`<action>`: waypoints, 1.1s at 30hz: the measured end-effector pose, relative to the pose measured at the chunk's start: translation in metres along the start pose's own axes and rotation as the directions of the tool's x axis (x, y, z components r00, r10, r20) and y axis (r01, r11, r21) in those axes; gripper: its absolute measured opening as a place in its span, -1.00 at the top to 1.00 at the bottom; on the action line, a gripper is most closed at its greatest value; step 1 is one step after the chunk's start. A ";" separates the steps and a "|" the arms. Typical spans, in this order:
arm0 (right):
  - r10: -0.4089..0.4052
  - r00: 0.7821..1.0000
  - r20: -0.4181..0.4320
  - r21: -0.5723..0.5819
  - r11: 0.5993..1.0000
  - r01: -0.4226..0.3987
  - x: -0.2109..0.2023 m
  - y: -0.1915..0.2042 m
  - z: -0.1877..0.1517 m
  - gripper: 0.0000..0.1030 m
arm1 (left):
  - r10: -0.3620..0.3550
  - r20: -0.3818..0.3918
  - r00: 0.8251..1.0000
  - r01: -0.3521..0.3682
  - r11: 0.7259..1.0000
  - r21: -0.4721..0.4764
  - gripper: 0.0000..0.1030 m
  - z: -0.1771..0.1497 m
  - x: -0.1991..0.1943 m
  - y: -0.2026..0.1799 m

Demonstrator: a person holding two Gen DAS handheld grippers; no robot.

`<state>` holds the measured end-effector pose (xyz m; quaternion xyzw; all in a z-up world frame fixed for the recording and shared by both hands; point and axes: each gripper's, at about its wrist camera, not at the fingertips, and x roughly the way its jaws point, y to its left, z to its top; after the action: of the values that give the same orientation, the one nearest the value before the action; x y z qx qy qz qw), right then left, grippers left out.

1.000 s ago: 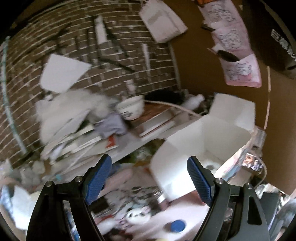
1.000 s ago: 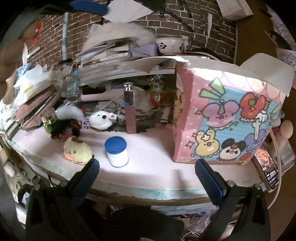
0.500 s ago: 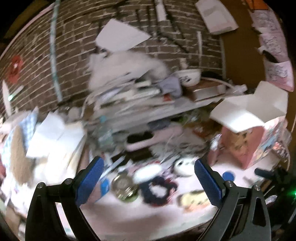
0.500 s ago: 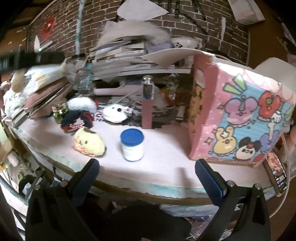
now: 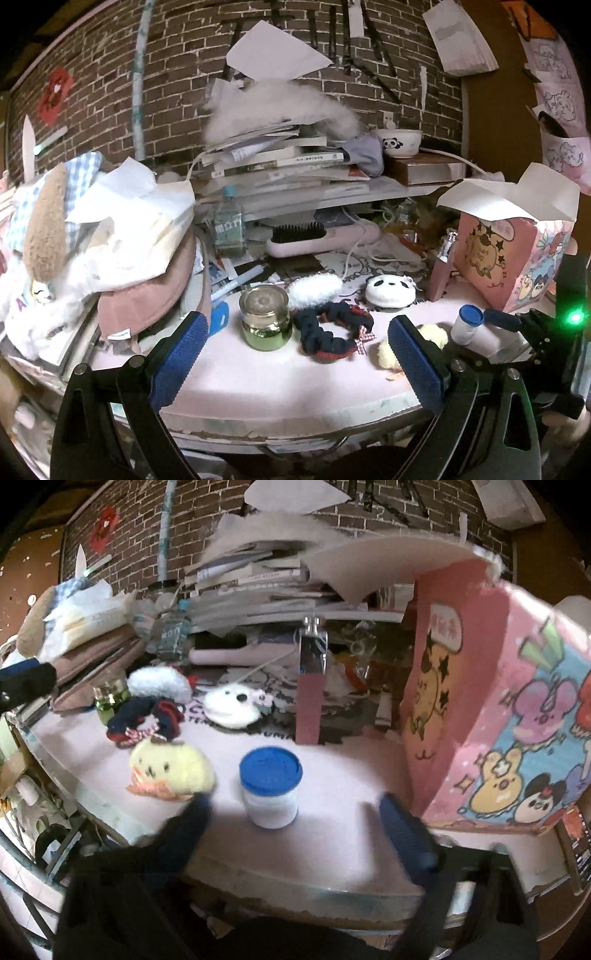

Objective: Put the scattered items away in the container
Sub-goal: 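Move the right gripper to the blue-capped white jar, then close the right gripper on the blue-capped jar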

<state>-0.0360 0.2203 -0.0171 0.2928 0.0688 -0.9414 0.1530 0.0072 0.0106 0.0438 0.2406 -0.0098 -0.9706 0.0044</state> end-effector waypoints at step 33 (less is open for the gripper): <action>0.079 0.992 0.097 -0.047 0.996 -0.075 -0.014 0.008 0.014 0.52 | -0.029 -0.050 0.998 0.027 0.999 -0.033 -0.90 -0.012 0.020 -0.005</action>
<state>-0.0297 0.2129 0.0022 0.2449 0.0700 -0.9464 0.1987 -0.0053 0.0148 0.0240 0.2649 0.0092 -0.9642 -0.0051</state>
